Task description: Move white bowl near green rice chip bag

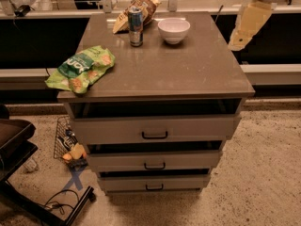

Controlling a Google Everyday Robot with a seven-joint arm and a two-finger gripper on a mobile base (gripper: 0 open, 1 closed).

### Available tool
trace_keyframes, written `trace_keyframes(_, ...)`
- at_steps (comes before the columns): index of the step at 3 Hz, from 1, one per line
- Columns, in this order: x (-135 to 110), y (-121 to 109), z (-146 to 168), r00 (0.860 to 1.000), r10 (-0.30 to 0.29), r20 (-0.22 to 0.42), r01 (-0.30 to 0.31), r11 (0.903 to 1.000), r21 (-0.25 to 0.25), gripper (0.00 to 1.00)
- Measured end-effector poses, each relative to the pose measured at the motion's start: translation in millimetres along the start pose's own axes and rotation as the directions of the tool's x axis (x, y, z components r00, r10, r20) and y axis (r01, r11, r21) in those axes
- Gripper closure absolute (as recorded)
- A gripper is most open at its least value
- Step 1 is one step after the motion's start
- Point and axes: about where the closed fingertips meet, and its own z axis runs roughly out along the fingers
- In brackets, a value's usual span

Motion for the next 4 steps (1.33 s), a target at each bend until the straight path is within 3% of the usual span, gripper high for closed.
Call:
trace_keyframes(1,-20.7,-14.7,37.0,0.998,-0.052,0.022,0.052,0.9986,0.0,0.0)
trace_keyframes(2,-41.5,-32.9,93.1,0.99,-0.129,0.049,0.13,0.991,-0.029,0.0)
trace_keyframes(4,-63.6,-58.4,188.4,0.963,-0.262,0.055,0.266,0.9597,-0.09,0.0)
